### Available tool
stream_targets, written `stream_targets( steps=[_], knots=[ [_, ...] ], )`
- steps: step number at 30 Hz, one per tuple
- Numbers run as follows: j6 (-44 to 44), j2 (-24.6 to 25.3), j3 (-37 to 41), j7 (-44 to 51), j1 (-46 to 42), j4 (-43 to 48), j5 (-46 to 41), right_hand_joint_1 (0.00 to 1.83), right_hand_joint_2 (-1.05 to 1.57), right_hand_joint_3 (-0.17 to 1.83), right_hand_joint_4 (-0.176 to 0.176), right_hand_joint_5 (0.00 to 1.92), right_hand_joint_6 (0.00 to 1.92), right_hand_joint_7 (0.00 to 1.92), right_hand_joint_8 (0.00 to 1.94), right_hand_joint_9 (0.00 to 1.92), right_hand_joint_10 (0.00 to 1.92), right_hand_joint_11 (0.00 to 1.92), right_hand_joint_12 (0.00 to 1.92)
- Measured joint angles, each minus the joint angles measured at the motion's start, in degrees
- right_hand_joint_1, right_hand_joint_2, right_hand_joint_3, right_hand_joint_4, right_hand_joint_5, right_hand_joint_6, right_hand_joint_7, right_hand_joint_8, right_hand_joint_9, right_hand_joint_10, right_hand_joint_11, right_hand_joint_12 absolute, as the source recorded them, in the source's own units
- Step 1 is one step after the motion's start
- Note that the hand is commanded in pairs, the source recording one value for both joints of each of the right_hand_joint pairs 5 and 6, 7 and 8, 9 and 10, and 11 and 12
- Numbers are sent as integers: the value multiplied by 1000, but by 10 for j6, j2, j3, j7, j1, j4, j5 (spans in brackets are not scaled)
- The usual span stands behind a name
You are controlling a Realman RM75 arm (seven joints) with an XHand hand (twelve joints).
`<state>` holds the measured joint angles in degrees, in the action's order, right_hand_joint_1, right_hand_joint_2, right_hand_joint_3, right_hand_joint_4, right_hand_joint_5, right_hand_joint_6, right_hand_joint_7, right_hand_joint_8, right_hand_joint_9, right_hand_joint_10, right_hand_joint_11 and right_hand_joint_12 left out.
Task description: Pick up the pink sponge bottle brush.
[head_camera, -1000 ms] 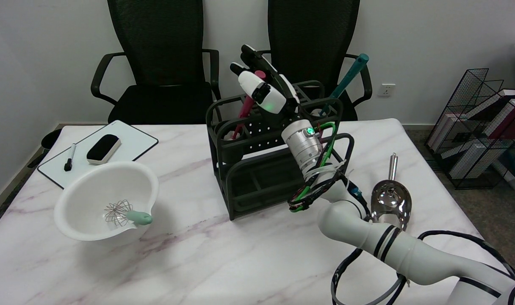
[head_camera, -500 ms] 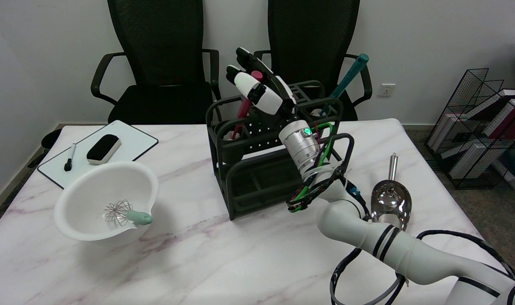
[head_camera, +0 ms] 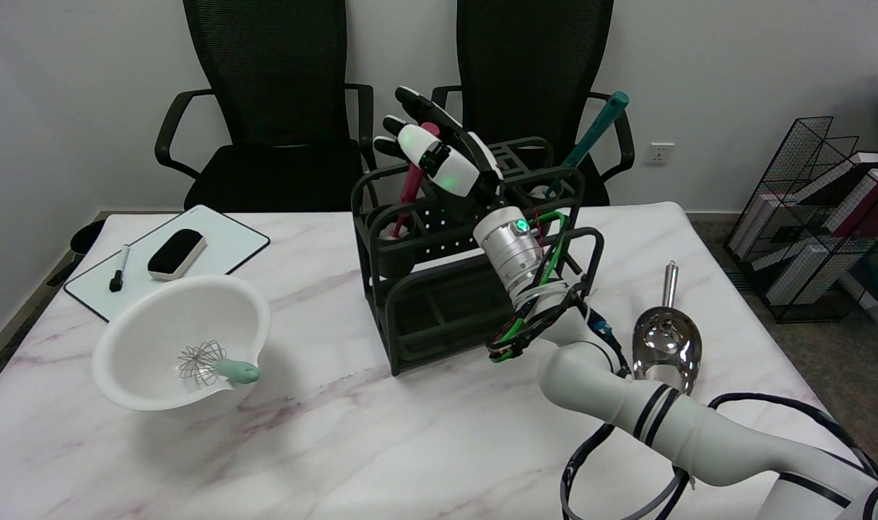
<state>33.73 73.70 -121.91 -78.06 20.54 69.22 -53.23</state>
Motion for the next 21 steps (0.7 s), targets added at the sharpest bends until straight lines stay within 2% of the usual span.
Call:
stream_targets(
  steps=[4, 9, 14, 21],
  knots=[
    [0, 1, 0, 0, 0, -1, -2, 1006, 480, 1176, 0, 449, 449, 186, 186, 467, 467, 682, 682],
    [-1, 1, 0, 0, 0, -3, -4, 1005, 526, 1142, 0, 827, 827, 196, 196, 473, 473, 691, 691],
    [-1, 1, -1, 0, 1, -4, -5, 987, 541, 1139, 0, 1052, 1052, 271, 271, 491, 491, 696, 696],
    [-1, 2, -1, 0, 2, -5, -6, 987, 546, 1155, 0, 1062, 1062, 444, 444, 525, 525, 701, 701]
  ],
)
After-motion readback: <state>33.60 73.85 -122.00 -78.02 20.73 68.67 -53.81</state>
